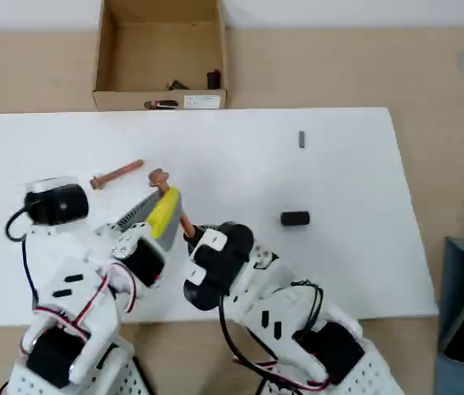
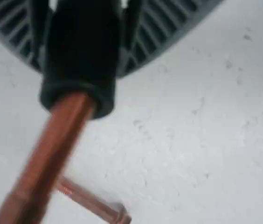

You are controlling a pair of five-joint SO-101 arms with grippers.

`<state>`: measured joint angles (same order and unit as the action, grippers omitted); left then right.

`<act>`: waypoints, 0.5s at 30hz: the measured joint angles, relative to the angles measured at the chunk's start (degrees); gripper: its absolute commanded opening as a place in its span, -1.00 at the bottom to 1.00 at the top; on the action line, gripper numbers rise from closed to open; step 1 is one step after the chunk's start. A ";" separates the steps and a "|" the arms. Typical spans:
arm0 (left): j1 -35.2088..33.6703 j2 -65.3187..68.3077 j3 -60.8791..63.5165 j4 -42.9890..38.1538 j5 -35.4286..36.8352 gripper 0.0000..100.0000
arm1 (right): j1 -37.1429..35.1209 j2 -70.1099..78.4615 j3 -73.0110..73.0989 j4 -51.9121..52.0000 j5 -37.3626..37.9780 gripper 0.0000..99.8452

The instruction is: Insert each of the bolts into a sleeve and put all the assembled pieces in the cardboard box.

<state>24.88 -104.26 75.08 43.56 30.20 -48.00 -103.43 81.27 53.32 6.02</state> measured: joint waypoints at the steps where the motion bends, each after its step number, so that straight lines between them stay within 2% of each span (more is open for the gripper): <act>1: 0.00 0.00 0.44 -0.70 0.00 -1.00 | 0.00 0.00 -0.26 0.00 0.00 -0.98; 11: 0.88 -0.18 1.76 -2.55 -0.35 -1.00 | 0.00 0.00 -0.35 0.00 0.18 -0.98; 15: 2.29 -0.26 -0.09 0.44 -3.43 -1.00 | -0.26 0.00 -0.35 0.09 0.35 -0.98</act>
<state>27.16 -104.53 74.99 44.00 26.77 -48.26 -103.43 80.92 53.41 6.37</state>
